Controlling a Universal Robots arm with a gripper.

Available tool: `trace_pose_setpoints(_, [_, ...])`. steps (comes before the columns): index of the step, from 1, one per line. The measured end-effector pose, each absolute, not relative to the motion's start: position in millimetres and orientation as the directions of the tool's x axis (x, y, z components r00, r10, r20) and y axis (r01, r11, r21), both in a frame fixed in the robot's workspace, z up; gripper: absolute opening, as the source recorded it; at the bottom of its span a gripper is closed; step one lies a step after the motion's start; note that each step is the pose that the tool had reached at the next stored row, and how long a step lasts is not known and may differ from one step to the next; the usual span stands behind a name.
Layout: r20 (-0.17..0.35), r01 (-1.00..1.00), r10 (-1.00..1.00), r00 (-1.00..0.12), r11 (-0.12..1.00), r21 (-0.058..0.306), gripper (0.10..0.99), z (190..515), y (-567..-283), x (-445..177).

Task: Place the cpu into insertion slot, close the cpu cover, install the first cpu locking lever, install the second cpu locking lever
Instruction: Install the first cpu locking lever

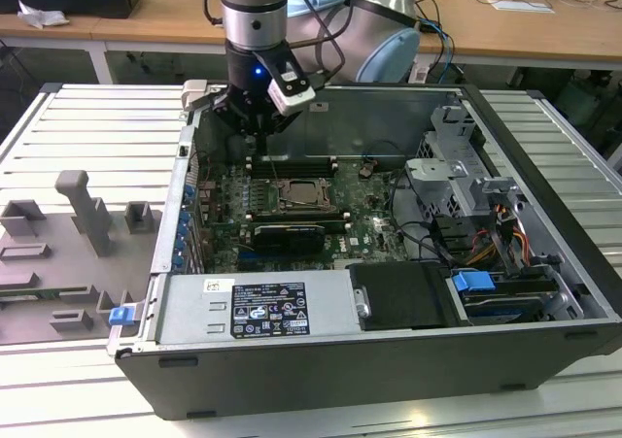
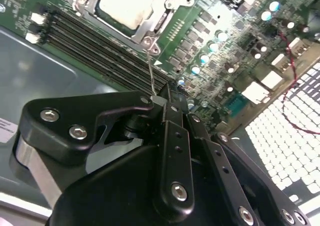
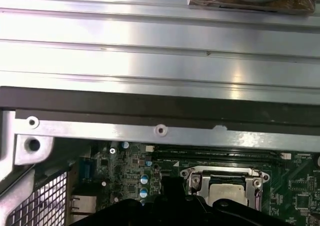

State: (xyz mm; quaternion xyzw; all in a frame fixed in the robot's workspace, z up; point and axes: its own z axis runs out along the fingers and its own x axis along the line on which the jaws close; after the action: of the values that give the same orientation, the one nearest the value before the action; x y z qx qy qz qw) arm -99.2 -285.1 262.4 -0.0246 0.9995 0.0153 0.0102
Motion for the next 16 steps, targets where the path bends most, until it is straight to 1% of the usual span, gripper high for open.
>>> trace_pose_setpoints(16, [-0.021,-0.051,-0.05,-0.999,0.998,0.034,0.106,254.1,-282.5,-48.7])
